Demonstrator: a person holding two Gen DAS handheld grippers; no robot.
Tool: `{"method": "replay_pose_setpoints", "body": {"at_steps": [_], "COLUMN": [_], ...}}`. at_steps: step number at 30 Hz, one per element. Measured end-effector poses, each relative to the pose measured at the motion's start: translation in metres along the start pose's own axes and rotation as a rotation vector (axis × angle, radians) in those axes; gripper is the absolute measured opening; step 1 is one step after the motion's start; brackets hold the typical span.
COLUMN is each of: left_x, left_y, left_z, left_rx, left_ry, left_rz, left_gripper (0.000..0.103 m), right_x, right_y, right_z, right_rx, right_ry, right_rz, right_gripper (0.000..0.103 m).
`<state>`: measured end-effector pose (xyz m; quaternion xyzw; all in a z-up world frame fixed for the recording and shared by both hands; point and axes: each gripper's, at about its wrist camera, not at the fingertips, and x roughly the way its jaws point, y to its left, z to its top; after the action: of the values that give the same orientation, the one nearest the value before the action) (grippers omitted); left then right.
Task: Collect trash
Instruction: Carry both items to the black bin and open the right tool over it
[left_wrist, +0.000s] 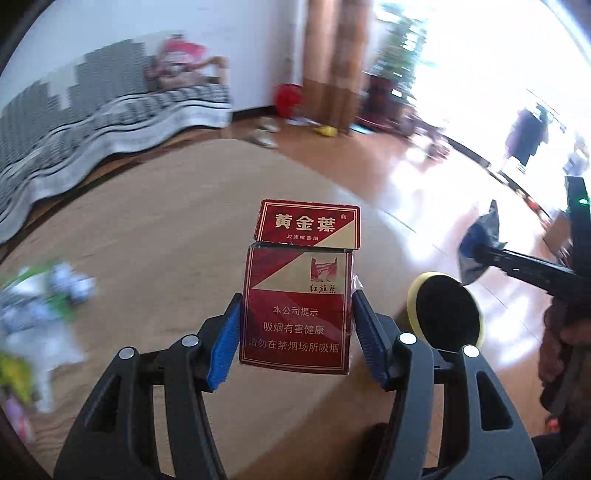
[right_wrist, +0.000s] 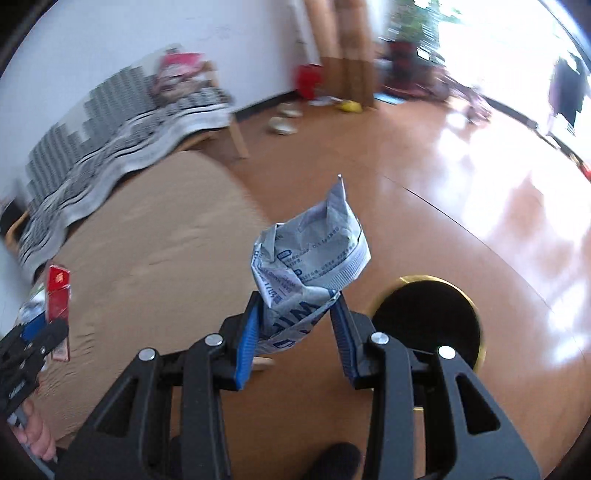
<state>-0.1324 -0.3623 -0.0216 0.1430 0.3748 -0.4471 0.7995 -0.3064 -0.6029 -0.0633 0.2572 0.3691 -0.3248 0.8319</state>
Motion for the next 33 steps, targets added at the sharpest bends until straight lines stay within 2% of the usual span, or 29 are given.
{"method": "replay_pose_setpoints", "body": {"at_steps": [4,6,9,11,17,23,24,26,27,33], "left_x": [0.040,0.060,0.086,0.102,0.148,0.164,0.170,0.174,0.177,0.197], "left_y": [-0.071,-0.107,-0.147,-0.167,-0.179,-0.195,-0.199,-0.199,-0.201,-0.206], "left_z": [0.009,0.011,0.002,-0.006,0.000,0.002,0.001,0.001,0.001,-0.005], "left_rx": [0.053,0.082,0.131,0.179,0.193,0.231,0.233,0.232,0.228,0.203], "left_ry": [0.033,0.049,0.085,0.110,0.165,0.161,0.163,0.170,0.177,0.241], "left_rz": [-0.105,-0.165,-0.225,-0.241,-0.278,-0.283,-0.285,-0.289,-0.293,-0.352], "left_gripper": [0.057,0.057,0.057,0.057,0.057,0.057,0.057,0.057,0.057,0.057], "right_x": [0.019,0.029,0.046,0.053,0.072,0.078,0.079,0.077,0.074,0.062], "right_y": [-0.072,-0.095,-0.144,-0.163,-0.189,-0.181,-0.183,-0.185,-0.186,-0.200], "right_z": [-0.009,-0.011,-0.021,-0.032,-0.037,-0.030,-0.030,-0.031,-0.031,-0.036], "right_rx": [0.104,0.137,0.221,0.252,0.288,0.297,0.298,0.302,0.305,0.353], "right_ry": [0.060,0.099,0.163,0.200,0.250,0.244,0.239,0.228,0.213,0.186], "right_rz": [-0.083,-0.112,-0.140,-0.152,-0.188,-0.197,-0.196,-0.200,-0.206,-0.233], "right_gripper": [0.038,0.038,0.038,0.038,0.039,0.040,0.042,0.069,0.073,0.077]}}
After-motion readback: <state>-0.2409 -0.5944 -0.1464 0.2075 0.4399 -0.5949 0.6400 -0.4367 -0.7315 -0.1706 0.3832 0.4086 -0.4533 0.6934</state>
